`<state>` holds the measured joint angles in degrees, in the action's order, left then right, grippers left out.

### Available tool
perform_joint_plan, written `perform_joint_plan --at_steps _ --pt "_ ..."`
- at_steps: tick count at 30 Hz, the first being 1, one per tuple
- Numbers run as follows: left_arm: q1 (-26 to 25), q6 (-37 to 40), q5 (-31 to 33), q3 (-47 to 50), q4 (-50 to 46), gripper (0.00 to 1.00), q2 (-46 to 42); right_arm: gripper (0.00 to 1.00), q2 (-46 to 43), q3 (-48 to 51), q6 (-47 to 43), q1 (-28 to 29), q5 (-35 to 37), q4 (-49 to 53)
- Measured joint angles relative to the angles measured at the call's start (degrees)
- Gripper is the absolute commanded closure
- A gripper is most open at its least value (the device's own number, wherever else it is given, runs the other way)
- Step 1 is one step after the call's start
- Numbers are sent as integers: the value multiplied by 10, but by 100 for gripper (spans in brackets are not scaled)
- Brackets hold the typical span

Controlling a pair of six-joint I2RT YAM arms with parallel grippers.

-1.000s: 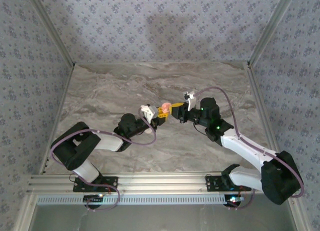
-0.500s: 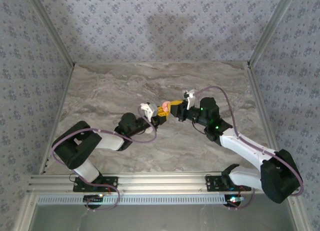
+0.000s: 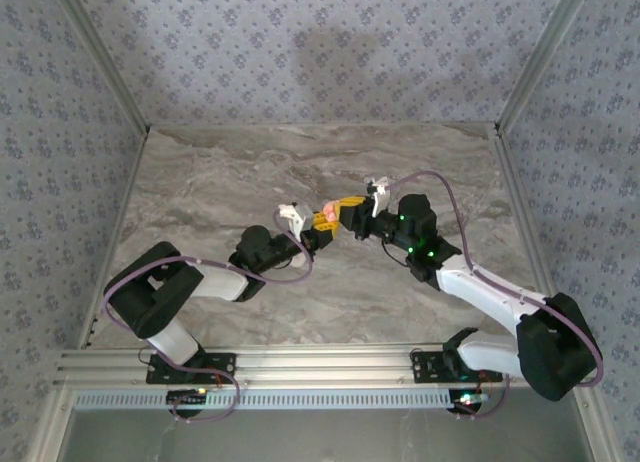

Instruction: Insert the wireless bluetooth earbuds into the charging case

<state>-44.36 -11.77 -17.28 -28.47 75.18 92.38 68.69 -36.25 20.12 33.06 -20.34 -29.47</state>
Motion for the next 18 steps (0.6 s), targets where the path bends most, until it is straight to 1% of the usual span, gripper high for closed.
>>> perform_joint_plan --at_steps 8,18 --pt "0 -15 2 0 9 83 0 80 -2 0 0 1 -1 -5" --pt "-3 -16 -3 -3 13 83 0 80 -28 12 -2 1 -5 6"
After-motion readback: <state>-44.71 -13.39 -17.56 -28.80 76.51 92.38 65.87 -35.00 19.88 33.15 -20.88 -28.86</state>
